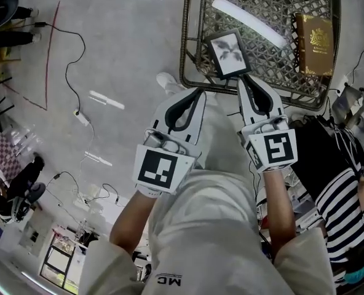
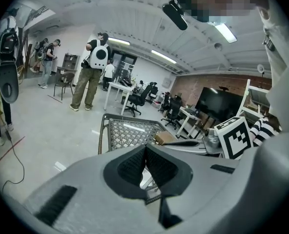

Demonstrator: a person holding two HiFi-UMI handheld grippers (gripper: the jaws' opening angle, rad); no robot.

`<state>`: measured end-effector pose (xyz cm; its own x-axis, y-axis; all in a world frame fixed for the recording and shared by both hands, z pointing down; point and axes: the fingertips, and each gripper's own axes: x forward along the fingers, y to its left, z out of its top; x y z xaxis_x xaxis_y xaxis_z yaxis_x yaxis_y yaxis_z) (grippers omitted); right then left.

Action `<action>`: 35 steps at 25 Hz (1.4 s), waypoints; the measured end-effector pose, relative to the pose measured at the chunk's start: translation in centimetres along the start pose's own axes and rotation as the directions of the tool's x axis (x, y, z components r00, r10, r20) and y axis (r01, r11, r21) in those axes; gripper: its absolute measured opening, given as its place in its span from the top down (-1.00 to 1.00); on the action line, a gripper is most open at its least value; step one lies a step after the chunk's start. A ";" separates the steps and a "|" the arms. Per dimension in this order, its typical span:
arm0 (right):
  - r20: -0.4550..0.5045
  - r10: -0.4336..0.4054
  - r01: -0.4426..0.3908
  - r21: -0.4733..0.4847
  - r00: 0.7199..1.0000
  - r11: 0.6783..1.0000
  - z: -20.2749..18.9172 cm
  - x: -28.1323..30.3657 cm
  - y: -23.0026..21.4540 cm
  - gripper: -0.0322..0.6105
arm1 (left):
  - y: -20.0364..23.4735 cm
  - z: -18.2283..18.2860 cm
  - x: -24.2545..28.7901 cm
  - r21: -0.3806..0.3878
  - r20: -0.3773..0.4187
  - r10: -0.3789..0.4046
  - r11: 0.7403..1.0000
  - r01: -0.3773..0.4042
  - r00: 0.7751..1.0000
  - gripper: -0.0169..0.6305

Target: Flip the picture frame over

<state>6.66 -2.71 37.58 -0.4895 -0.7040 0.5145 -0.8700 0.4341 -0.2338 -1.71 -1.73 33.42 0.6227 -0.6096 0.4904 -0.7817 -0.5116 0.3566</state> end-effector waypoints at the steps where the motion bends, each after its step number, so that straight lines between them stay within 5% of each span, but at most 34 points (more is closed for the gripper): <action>1: -0.009 0.004 -0.004 0.000 1.000 1.000 -0.5 0.4 0.1 0.82 | 0.2 -0.5 0.1 -0.008 -0.005 0.003 1.000 -0.003 1.000 0.87; 35: -0.248 -0.040 0.032 -0.036 0.968 0.999 -13.3 9.5 -0.7 0.68 | 4.7 -7.5 1.5 -0.046 -0.019 0.071 0.996 -0.072 0.997 0.87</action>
<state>3.39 -2.20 53.59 -0.4241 -0.5595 0.7121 -0.8828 0.4309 -0.1873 -4.67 -0.49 41.83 0.5649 -0.6325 0.5298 -0.8251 -0.4382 0.3566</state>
